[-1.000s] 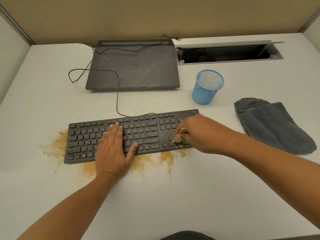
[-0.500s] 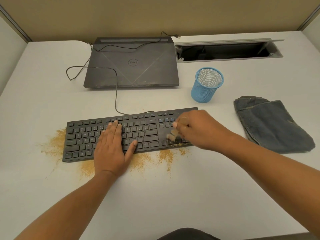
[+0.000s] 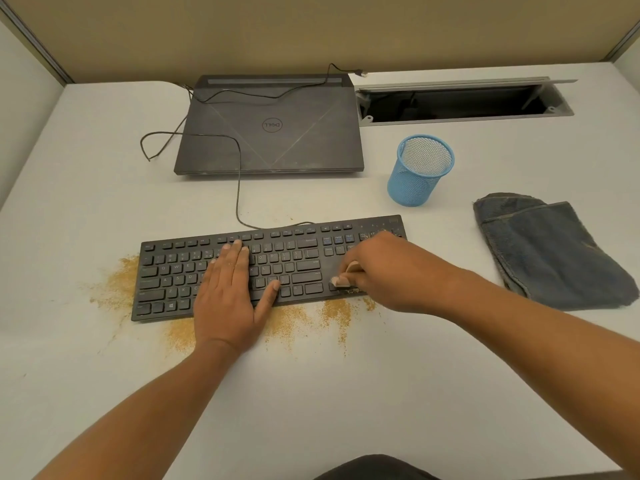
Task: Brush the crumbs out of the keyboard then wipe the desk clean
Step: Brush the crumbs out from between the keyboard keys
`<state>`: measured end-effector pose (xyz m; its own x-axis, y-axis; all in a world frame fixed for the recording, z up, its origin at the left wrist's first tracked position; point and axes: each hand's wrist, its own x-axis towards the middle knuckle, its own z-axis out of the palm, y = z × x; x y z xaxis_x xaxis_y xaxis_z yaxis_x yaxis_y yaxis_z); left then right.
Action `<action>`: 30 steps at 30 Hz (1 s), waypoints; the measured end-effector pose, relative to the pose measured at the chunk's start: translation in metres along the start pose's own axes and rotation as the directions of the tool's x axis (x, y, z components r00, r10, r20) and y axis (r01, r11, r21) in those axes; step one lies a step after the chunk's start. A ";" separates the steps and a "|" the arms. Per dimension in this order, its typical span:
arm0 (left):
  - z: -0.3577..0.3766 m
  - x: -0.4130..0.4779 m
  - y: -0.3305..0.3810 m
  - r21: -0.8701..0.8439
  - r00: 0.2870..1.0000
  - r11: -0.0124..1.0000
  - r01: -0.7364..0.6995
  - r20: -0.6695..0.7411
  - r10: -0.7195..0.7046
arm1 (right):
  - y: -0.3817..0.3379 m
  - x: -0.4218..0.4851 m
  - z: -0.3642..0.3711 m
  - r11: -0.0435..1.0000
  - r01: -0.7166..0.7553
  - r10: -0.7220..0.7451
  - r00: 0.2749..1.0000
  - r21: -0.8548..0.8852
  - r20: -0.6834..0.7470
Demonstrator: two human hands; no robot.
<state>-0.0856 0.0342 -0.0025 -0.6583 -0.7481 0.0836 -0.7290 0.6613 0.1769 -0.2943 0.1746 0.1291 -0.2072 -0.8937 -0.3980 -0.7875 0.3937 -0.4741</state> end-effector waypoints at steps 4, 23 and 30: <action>0.000 0.001 0.000 -0.002 1.000 1.000 -0.003 0.005 0.003 | 0.006 -0.003 -0.004 0.999 -0.023 0.029 0.993 0.049 -0.112; 0.000 0.000 0.000 0.001 1.000 1.000 -0.003 -0.001 0.003 | -0.001 0.003 0.001 0.998 0.025 -0.021 0.997 0.058 -0.068; 0.000 0.001 0.000 -0.003 1.000 1.000 -0.008 0.001 0.008 | 0.026 -0.007 -0.016 0.997 -0.062 0.066 0.992 0.039 -0.112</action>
<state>-0.0857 0.0335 -0.0029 -0.6641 -0.7428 0.0845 -0.7232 0.6670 0.1795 -0.3222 0.1878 0.1322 -0.3225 -0.8840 -0.3385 -0.7500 0.4568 -0.4784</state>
